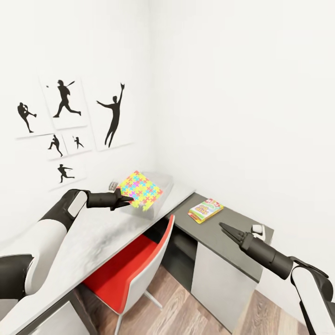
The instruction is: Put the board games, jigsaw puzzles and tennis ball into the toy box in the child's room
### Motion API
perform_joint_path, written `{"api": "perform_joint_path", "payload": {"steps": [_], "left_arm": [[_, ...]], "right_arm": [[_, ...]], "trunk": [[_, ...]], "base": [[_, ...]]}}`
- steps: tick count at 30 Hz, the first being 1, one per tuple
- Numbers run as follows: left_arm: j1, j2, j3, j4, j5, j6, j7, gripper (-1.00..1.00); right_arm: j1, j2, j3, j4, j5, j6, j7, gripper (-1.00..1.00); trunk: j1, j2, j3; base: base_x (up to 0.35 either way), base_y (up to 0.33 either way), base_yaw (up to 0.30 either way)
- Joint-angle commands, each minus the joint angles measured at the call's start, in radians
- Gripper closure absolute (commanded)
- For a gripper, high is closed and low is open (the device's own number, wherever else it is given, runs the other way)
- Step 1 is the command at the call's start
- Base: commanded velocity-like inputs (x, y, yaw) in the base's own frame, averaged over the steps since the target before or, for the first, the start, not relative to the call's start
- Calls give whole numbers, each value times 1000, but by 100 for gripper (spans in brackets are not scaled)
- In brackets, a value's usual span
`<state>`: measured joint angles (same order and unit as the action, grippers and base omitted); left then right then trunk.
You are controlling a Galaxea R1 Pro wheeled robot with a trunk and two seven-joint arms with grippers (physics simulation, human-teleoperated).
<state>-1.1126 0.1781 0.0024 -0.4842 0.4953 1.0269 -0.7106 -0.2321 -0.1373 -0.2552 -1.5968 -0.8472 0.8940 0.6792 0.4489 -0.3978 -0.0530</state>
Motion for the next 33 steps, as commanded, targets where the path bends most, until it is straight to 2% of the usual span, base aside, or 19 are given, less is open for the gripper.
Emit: {"api": "perform_joint_path", "payload": {"steps": [1, 5, 8, 15, 19, 22, 28, 33], "left_arm": [[-1, 0, 3, 0, -3, 3, -3, 100], [-1, -6, 15, 1, -3, 3, 18, 100], [-1, -9, 45, 2, -2, 3, 53, 100], [-1, -45, 124, 3, 0, 4, 131, 100], [-1, -62, 141, 3, 0, 4, 160, 100], [-1, -64, 143, 4, 0, 4, 165, 100], [-1, -69, 201, 4, 0, 3, 182, 100], [-1, -69, 213, 4, 0, 3, 218, 100]], "right_arm": [[-1, 0, -2, 0, 0, 5, 3, -100], [-1, 0, -3, 0, 0, 3, 3, -100], [-1, 3, -3, 0, 0, 2, 3, -100], [-1, 4, -3, 0, 0, -1, 3, -100], [-1, 2, -3, 1, 0, -2, 3, -100], [-1, 3, -3, 1, 0, -3, 3, -100], [-1, 2, -2, 1, 0, -1, 3, -100], [-1, 6, -3, 3, 1, -4, 3, -100]], "trunk": [[1, -2, -2], [1, -2, -2], [1, -2, -2], [1, -2, -2], [1, -2, -2], [1, -2, -2], [1, -2, -2], [1, -2, -2]], "base": [[220, 0, 0], [94, -5, 0], [94, -71, 0], [130, -161, 0], [45, -80, 0], [40, -148, 0], [124, -73, 0], [159, 67, 0]]}}
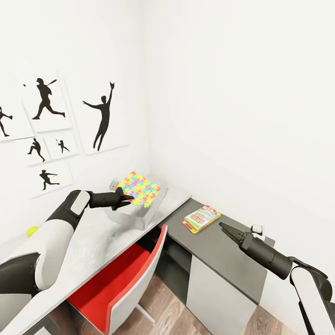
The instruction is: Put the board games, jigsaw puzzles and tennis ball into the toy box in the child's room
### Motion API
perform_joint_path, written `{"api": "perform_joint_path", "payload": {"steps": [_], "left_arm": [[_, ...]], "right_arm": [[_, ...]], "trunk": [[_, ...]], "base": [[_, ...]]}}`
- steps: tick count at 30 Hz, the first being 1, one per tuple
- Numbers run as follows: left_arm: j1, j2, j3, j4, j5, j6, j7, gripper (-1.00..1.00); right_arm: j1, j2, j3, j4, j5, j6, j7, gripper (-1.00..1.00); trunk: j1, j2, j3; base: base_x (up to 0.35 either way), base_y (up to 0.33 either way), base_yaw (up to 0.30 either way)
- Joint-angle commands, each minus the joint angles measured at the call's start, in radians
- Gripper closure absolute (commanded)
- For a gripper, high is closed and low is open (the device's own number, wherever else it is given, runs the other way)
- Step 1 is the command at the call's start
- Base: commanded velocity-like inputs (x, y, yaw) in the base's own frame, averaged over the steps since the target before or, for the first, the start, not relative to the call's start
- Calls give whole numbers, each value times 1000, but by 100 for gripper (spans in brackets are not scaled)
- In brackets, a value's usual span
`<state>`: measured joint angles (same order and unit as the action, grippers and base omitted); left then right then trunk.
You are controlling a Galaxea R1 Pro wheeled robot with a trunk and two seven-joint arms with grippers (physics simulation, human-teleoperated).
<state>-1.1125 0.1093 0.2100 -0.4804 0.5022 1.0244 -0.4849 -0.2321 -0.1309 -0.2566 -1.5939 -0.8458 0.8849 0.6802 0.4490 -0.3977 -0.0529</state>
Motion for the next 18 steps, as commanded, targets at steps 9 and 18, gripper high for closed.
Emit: {"api": "perform_joint_path", "payload": {"steps": [9, 18], "left_arm": [[-1, -1, 13, 1, -7, 5, 48, 100], [-1, -25, 175, 2, -3, 5, 231, 100]], "right_arm": [[-1, 3, -1, 0, 2, 5, 2, -100], [-1, -1, -3, 0, 1, 5, 2, -100]], "trunk": [[1, -2, -2], [1, -2, -2]], "base": [[141, 23, 0], [65, 1, 0]]}}
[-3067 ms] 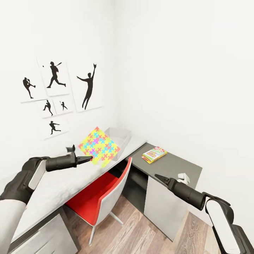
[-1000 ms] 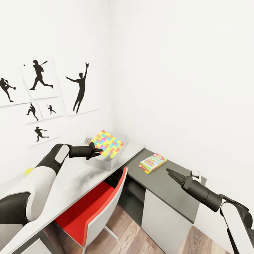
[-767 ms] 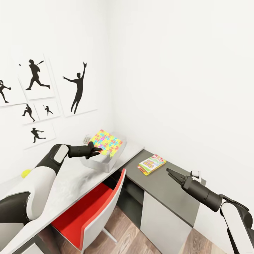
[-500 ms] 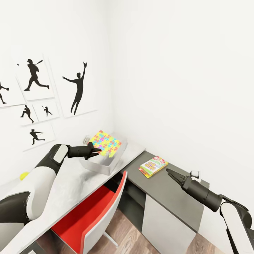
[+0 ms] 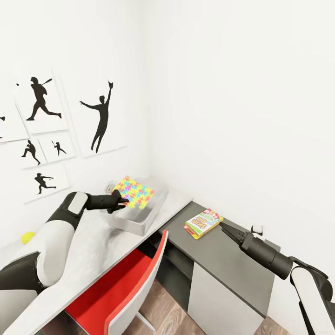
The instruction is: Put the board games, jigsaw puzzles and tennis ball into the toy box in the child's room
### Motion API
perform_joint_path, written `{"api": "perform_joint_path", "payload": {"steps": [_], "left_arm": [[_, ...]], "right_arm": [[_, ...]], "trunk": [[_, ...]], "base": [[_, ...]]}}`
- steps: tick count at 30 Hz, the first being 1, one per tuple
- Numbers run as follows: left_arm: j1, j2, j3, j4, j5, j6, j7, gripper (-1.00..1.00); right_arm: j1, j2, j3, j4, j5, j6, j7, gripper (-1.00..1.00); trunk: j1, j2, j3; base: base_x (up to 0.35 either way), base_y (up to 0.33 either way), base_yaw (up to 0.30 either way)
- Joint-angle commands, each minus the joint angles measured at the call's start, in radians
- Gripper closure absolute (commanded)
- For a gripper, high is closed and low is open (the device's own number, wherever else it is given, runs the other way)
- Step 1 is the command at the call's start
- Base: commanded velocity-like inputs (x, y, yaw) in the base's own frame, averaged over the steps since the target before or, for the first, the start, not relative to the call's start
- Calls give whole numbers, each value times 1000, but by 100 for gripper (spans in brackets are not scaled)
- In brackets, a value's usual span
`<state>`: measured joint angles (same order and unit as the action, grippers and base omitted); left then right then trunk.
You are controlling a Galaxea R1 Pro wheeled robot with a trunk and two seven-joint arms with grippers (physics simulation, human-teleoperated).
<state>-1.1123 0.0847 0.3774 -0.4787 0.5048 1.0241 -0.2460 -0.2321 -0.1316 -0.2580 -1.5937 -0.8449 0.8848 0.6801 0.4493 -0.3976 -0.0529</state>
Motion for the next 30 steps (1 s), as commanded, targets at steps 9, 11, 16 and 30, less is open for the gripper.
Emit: {"api": "perform_joint_path", "payload": {"steps": [9, 11, 16, 30], "left_arm": [[-1, -12, 43, 5, -4, 5, 55, 100], [-1, -13, 45, 7, -5, 5, 57, 100], [-1, -14, 46, 8, -4, 5, 57, 100], [-1, -13, 46, 21, -5, 5, 57, 100]], "right_arm": [[-1, -5, -2, 0, -2, 14, 1, -100], [-1, -5, -2, 0, -2, 15, 1, -100], [-1, -5, -3, 0, -2, 16, 0, -100], [-1, -4, -4, 1, -2, 15, -5, -100]], "trunk": [[1, -2, -2], [1, -2, -2], [1, -2, -3], [1, -2, -19]], "base": [[1, 0, 0], [0, 0, 0], [0, 0, 0], [18, 0, 0]]}}
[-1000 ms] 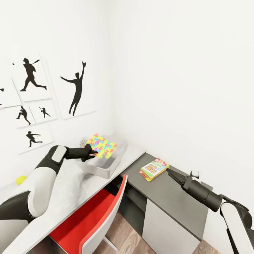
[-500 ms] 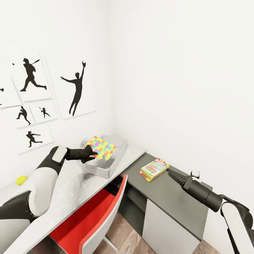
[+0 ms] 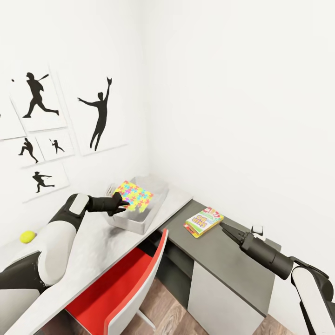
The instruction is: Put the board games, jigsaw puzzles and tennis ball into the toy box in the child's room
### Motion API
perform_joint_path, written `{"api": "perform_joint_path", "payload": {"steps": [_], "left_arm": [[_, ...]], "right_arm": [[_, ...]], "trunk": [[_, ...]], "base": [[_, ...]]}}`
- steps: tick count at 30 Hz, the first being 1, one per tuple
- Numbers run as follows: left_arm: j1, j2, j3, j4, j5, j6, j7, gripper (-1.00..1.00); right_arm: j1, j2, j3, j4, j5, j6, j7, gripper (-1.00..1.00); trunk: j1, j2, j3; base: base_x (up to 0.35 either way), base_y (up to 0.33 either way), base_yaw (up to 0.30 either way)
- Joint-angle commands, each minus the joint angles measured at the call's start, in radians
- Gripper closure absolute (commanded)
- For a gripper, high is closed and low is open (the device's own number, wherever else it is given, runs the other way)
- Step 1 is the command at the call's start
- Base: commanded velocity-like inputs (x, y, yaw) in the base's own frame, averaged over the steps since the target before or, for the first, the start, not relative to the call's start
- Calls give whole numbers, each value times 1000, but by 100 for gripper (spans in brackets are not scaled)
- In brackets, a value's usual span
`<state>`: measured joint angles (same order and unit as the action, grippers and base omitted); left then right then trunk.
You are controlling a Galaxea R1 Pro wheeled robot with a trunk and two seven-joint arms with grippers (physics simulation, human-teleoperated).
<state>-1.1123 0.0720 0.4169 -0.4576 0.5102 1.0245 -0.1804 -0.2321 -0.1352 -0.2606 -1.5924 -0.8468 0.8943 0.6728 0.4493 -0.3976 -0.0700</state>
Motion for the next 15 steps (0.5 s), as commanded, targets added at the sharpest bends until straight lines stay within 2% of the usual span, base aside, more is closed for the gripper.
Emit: {"api": "perform_joint_path", "payload": {"steps": [1, 11, 15], "left_arm": [[-1, -1, 7, 0, -10, 5, -8, 100], [-1, -1, 7, 0, -10, 6, -8, 100], [-1, -1, 7, 0, -10, 6, -8, 100]], "right_arm": [[-1, 0, -1, 0, 0, 5, 3, -100], [-1, 0, -2, 0, 0, 5, 5, -100], [-1, 0, -2, 0, 0, 5, 5, -100]], "trunk": [[1, -2, -3], [1, -2, -3], [1, -2, -3]], "base": [[22, 0, 0], [3, 0, 0], [110, 35, 0]]}}
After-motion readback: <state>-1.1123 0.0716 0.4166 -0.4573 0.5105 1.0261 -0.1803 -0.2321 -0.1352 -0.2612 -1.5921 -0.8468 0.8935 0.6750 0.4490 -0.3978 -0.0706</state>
